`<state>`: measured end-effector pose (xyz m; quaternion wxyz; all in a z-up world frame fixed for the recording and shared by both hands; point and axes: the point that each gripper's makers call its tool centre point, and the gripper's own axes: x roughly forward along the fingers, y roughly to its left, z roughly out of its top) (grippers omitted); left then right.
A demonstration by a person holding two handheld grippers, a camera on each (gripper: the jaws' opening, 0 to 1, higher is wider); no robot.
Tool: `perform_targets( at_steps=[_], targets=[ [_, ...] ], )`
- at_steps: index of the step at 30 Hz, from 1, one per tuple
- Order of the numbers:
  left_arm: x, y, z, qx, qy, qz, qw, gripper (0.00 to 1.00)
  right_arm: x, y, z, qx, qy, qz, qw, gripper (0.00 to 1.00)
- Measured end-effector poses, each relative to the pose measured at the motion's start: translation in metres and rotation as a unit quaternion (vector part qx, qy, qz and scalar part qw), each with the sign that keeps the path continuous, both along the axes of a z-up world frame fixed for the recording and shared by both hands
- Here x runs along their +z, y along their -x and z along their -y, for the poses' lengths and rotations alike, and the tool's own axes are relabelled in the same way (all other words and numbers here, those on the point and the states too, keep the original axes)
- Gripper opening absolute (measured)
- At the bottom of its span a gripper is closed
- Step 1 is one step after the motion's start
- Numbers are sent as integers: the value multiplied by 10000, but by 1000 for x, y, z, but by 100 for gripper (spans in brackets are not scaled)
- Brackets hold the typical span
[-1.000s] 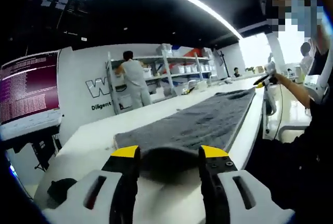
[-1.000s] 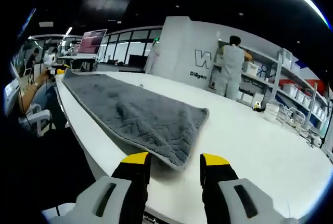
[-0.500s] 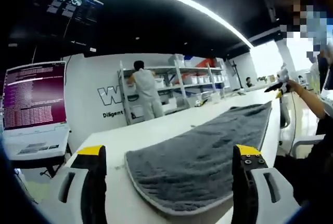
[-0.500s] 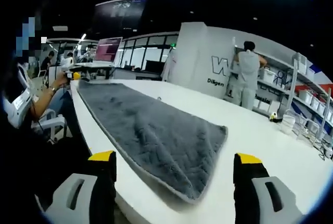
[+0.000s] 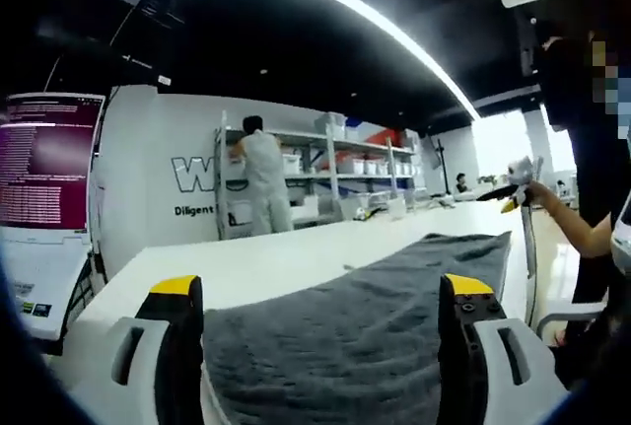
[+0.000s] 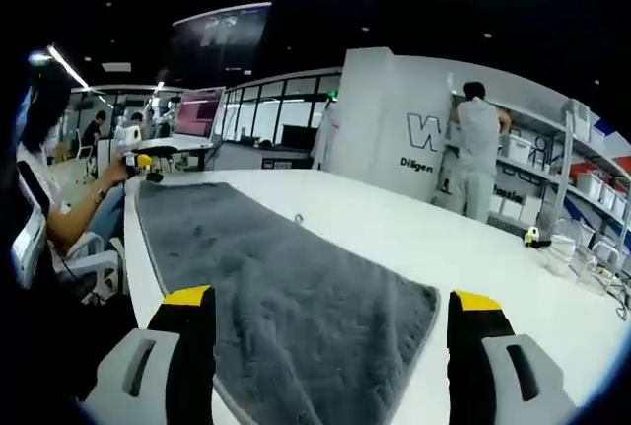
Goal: Open the folded towel by lifting each exposed corner and separating the folded layers until the towel lies flat within the target outline without major curled edges
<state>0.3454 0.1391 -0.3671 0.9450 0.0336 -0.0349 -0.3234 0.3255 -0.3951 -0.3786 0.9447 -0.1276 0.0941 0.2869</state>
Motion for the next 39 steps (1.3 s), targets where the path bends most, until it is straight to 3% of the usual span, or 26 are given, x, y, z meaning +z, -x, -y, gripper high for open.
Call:
perform_targets(
  at_steps=[8, 15, 18, 23, 28, 31, 38, 39],
  targets=[
    [7, -32, 23, -159, -474, -197, 9986, 89, 13, -43, -8, -130, 289, -16, 9995, 86],
    [2, -66, 40, -273, -762, -539, 9953, 79, 19, -80, -20, -253, 53, -74, 9996, 58],
    [-4, -82, 46, -246, -954, -651, 9930, 71, 15, -94, -26, -295, 49, -183, 9994, 51],
    [-9, -103, 55, -313, -1038, -897, 9900, 63, 9, -115, -34, -311, 85, -328, 9989, 47],
    [-19, -126, 57, -147, -1225, -1084, 9864, 51, 0, -134, -41, -337, 123, -489, 9982, 40],
    [-27, -142, 59, -95, -1224, -1235, 9847, 47, -9, -149, -46, -363, 183, -594, 9974, 38],
    [-54, -159, 66, -196, -1533, -1548, 9758, 40, -31, -172, -56, -348, 457, -707, 9958, 34],
    [-58, -160, 68, -219, -1528, -1585, 9752, 39, -40, -176, -57, -304, 516, -893, 9942, 34]
  ],
)
